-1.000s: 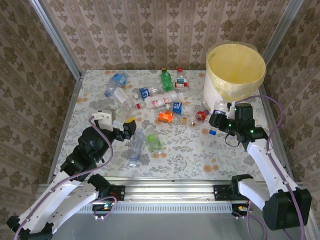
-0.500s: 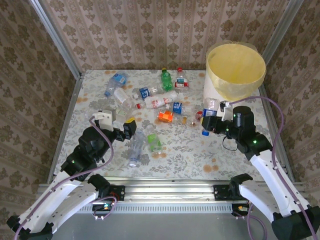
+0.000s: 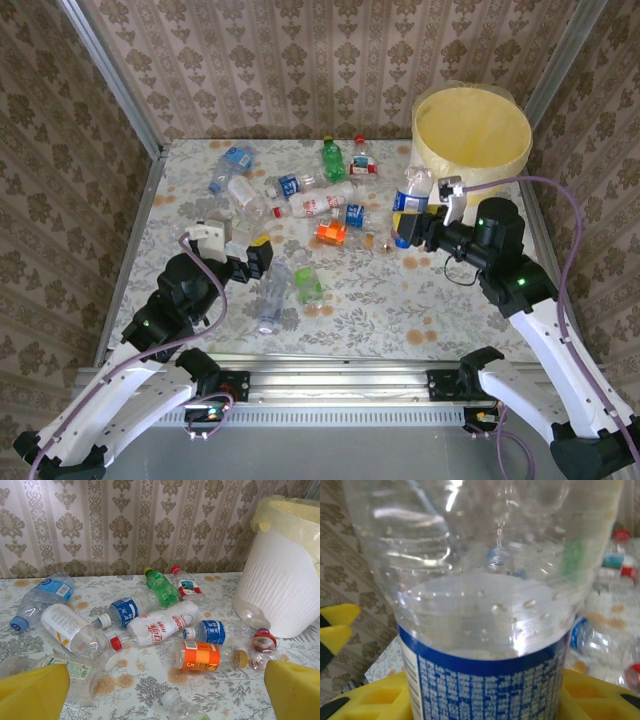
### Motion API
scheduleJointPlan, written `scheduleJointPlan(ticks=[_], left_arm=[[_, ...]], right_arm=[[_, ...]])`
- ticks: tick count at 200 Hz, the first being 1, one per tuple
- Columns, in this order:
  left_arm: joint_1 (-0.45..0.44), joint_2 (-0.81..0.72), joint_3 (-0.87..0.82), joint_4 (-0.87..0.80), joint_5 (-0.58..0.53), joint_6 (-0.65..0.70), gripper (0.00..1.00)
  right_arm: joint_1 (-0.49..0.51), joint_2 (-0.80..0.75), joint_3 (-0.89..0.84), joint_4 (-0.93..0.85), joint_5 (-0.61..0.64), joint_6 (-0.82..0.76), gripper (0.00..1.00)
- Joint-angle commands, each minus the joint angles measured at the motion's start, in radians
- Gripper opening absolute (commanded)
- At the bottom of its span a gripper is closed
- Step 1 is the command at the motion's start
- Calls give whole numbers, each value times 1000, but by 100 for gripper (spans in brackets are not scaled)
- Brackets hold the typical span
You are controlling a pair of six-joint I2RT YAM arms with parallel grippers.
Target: Throw the plastic bottles in the bin
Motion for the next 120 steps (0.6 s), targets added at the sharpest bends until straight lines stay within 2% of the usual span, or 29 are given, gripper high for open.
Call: scheduleJointPlan(ticks=[1, 41, 120], left_arm=[[7, -17, -17, 5, -18, 10, 100], [6, -25, -20, -1, -20, 11, 100], [8, -35, -26, -5, -27, 21, 100]], right_arm=[[6, 6, 78, 91, -22, -51, 36], [7, 14, 175, 162, 25, -135, 36], [7, 6, 215, 343, 285, -335, 36]])
